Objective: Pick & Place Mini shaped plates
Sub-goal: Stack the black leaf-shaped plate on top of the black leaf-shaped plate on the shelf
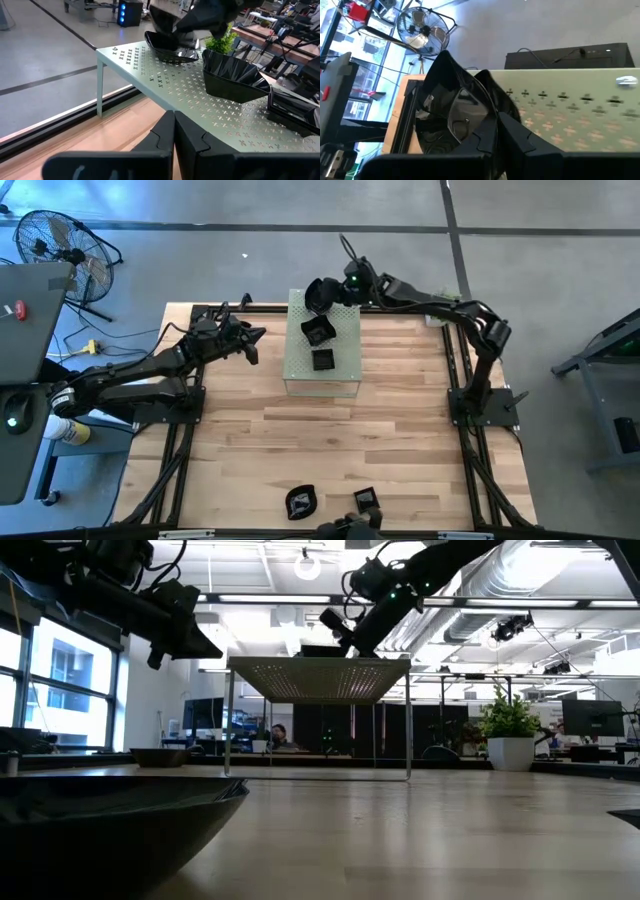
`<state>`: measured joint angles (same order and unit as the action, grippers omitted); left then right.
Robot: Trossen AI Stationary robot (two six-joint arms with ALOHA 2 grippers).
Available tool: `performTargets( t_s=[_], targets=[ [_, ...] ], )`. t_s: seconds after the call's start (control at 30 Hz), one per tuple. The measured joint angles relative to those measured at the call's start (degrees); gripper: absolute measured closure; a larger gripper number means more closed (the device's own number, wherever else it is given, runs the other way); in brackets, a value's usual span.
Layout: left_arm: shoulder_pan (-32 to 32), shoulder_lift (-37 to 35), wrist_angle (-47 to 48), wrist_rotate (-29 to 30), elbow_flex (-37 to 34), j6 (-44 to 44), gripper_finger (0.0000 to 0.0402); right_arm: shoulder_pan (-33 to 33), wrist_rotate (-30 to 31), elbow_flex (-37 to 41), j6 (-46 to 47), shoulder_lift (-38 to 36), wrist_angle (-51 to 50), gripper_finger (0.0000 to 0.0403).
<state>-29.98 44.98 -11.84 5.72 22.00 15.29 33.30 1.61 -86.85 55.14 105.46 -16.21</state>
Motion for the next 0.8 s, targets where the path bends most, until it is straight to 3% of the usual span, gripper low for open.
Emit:
performTargets(
  t_s=[0.63,0.8],
  targets=[
    [0.00,0.01,-0.02,-0.20,0.00,0.00,0.0401,-0.35,-0.27,0.02,-1.53,0.30,0.44,0.0390],
    [0.00,0.01,0.00,-0.22,0.00,0.00,0.0401,-0.35,-0.92,0.02,-2.54,0.30,-0.73,0.0353]
  ],
)
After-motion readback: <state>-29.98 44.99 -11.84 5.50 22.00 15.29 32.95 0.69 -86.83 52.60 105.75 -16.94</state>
